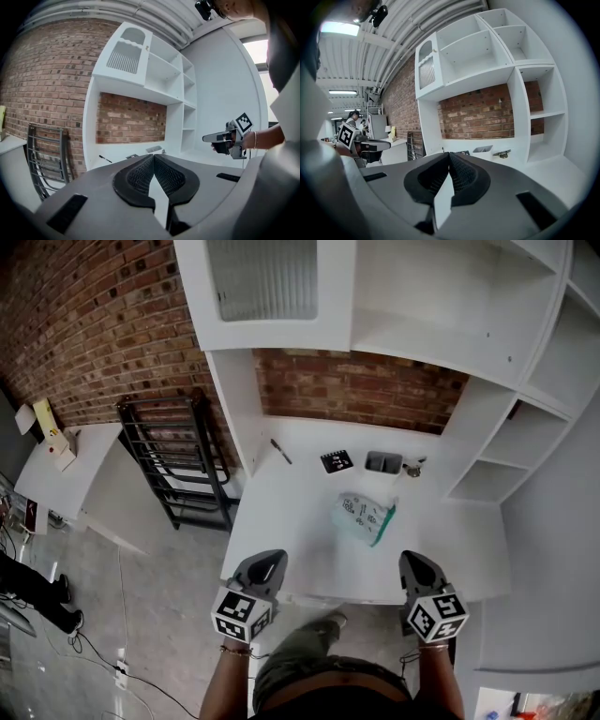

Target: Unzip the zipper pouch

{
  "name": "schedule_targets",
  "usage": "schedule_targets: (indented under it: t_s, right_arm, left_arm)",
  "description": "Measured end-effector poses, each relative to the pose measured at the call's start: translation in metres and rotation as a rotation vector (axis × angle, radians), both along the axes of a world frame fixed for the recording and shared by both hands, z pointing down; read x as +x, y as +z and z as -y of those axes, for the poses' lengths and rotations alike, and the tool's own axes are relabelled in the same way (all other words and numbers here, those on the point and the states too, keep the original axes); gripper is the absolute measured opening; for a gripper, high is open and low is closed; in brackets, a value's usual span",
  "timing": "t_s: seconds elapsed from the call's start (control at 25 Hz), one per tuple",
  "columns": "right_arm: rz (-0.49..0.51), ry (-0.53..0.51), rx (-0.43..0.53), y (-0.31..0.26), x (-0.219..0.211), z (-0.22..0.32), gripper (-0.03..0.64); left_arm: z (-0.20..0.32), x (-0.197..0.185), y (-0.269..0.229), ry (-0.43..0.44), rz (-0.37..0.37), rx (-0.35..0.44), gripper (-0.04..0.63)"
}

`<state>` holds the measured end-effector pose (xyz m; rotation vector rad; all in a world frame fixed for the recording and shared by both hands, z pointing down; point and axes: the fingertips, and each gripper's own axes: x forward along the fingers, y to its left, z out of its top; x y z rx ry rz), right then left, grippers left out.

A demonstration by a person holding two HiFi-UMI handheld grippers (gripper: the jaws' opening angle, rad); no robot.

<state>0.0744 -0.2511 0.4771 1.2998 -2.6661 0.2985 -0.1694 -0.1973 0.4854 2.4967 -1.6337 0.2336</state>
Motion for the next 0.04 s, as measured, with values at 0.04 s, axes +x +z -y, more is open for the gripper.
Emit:
schedule_targets:
  t_s: [0.04]
  right_arm:
    - [-0.002,0.003,0.001,0.0001,-0.0006,-0.0003,0.000]
  left_arm:
    - [-0.0006,0.0011,0.0000,0.000,0.007,0.004,0.004]
